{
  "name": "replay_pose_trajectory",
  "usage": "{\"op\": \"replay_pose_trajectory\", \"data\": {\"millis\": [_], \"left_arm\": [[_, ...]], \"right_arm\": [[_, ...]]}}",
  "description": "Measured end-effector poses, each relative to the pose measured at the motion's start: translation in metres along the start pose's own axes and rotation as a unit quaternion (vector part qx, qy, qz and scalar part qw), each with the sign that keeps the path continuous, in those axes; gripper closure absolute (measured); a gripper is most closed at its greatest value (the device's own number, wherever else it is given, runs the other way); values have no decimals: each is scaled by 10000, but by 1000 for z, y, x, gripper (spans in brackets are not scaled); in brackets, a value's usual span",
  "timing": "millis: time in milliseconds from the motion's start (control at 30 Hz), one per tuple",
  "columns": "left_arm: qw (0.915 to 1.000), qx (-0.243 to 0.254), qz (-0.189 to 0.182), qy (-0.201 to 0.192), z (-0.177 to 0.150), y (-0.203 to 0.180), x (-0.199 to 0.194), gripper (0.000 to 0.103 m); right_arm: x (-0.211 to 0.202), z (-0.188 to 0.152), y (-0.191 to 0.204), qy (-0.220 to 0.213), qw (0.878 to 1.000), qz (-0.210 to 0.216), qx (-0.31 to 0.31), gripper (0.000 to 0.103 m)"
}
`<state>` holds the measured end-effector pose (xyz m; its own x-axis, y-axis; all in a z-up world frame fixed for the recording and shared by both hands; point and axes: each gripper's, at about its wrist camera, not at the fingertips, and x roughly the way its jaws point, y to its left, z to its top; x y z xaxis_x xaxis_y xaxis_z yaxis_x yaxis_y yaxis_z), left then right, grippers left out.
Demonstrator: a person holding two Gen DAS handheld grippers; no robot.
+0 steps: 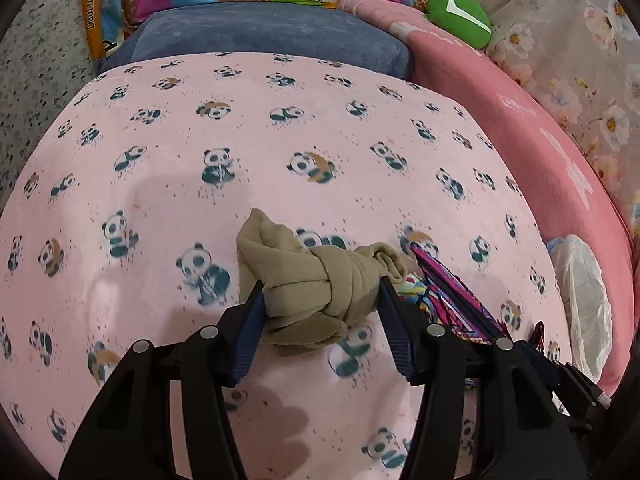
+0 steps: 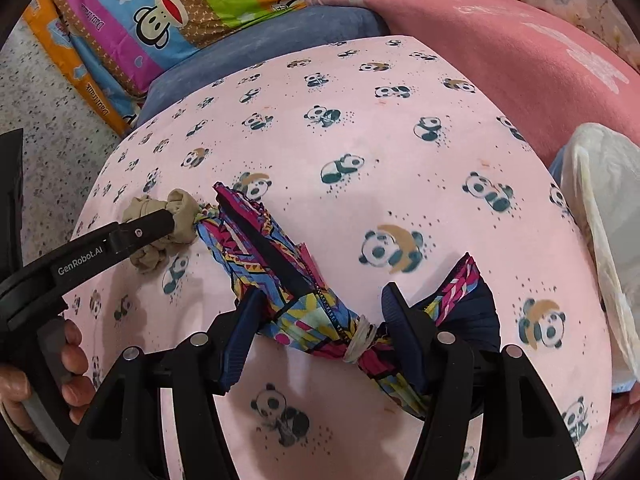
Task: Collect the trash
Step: 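Grasp the khaki knotted sock with the left gripper while the right gripper grasps the striped scarf, then lift and carry the khaki sock and striped scarf over the bin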
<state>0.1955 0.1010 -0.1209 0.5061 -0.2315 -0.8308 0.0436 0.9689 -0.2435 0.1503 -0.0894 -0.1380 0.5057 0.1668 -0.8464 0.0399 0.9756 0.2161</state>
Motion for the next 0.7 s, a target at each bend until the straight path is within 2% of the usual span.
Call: {"op": "replay_pose_trajectory", "data": {"millis": [100, 233, 400, 433, 500, 567, 600, 633, 700], "left_arm": [[10000, 50, 1, 75, -15, -9, -8, 51], [9998, 42, -84, 194, -29, -16, -17, 51], [9993, 236, -146, 259, -46, -26, -25, 50], [9992, 301, -94, 251, -49, -28, -26, 50], [9989, 391, -28, 254, -54, -32, -28, 50], [9987, 444, 2, 264, -56, -36, -30, 52], [9985, 471, -12, 279, -58, -39, -31, 53], [9984, 498, -22, 285, -59, -41, -32, 54], [9980, 581, -32, 266, -61, -48, -35, 57]], "right_arm": [[-11, -15, -5, 67, 10000, 8, 19, 42], [-27, -32, -14, 108, 9997, 183, 90, 33], [-36, -52, -17, 196, 9997, 101, -66, 32], [-37, -55, -16, 204, 9997, 49, -135, 35], [-39, -61, -12, 166, 9990, -196, -356, 47], [-40, -63, -9, 154, 9981, -318, -497, 73], [-41, -63, -12, 171, 9985, -255, -448, 78], [-42, -62, -14, 189, 9990, -164, -371, 90], [-47, -61, -18, 120, 9995, -135, -244, 91]]}}
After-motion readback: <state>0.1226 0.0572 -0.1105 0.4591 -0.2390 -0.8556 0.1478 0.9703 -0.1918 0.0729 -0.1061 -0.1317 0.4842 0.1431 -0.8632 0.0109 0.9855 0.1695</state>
